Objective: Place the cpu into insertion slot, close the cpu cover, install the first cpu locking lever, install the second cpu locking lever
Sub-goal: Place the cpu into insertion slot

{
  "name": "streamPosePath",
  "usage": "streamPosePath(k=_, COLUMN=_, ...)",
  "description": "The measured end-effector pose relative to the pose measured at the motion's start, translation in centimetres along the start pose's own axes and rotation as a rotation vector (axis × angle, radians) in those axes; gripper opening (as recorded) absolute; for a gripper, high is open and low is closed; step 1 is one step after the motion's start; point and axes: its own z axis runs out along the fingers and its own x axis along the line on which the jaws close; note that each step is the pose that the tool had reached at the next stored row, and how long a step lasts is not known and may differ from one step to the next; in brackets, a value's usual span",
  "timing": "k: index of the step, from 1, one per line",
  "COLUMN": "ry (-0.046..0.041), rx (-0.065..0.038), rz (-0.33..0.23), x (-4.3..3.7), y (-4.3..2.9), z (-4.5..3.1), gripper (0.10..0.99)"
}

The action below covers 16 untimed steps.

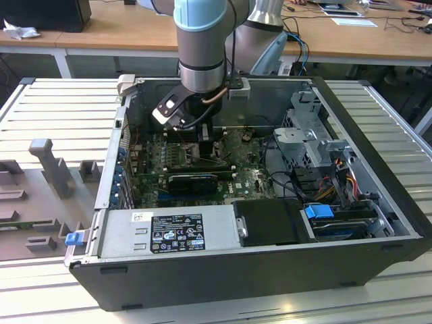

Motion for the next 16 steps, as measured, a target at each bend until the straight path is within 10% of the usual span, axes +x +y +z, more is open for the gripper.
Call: streamPosePath(k=16, ry=0.0001, rx=0.006, rz=0.0, x=0.29, y=-0.05, z=0.7, gripper=0.529)
